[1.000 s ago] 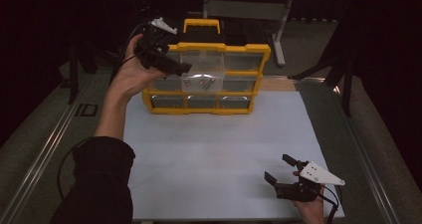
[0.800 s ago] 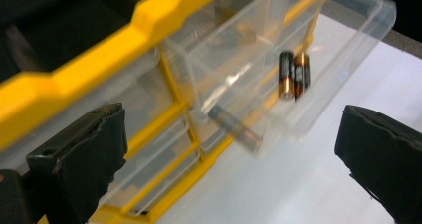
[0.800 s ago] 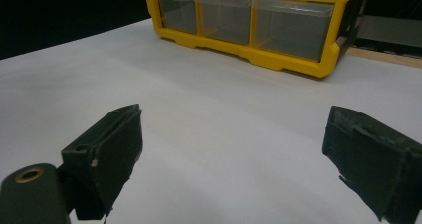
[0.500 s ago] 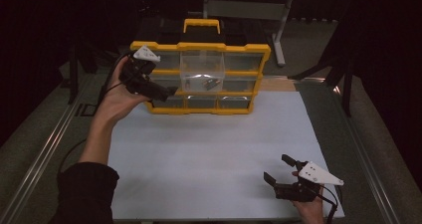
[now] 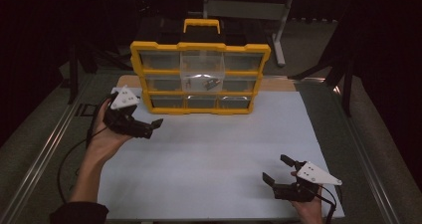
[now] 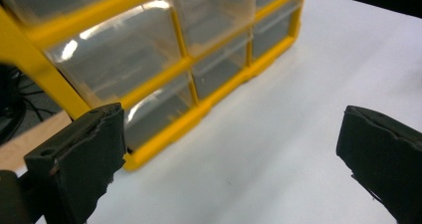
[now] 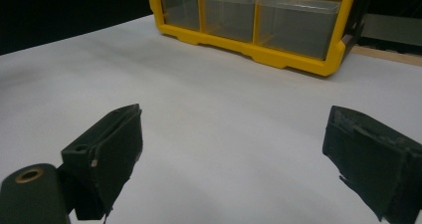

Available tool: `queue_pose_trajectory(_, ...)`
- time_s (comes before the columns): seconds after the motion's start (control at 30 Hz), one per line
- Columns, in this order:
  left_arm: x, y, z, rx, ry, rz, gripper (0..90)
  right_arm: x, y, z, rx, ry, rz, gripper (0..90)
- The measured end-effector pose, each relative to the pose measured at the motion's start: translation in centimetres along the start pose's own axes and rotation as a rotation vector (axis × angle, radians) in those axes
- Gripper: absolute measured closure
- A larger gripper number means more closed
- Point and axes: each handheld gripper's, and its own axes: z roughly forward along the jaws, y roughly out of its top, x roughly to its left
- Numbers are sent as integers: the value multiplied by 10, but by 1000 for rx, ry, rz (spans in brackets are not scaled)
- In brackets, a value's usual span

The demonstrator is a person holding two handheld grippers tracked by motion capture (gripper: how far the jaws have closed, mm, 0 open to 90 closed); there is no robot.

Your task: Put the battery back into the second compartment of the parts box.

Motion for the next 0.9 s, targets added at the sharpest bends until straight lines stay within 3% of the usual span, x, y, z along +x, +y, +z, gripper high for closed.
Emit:
queue_pose_trajectory(0.13, -14, -32, -2, -42, 22, 9, 2, 0, 0, 1, -1, 3, -2, 83)
queue_pose_trajectory(0.2, -20, -48, -3, -77, 25, -19, 2, 1, 0, 1, 0, 1, -2, 84)
queue_pose_trajectory(0.27, -27, -67, -3, -112, -9, -55, 2, 0, 0, 2, 0, 3, -2, 84)
queue_pose_trajectory(0.3, -31, -76, -4, -117, 14, -58, 1, 0, 0, 2, -1, 3, -1, 84)
queue_pose_trajectory(0.37, -35, -91, -5, -151, 8, -96, 1, 0, 0, 2, -1, 3, -4, 83)
queue_pose_trajectory(0.5, -48, -123, -8, -177, 56, -127, 1, -1, 1, 4, -2, 3, -6, 83)
queue_pose_trajectory(0.73, -57, -153, -12, -216, 69, -197, 1, -3, 3, 11, -9, -10, -9, 83)
queue_pose_trajectory(0.9, -58, -158, -11, -225, 92, -174, 1, -6, 5, 14, -17, -22, -13, 84)
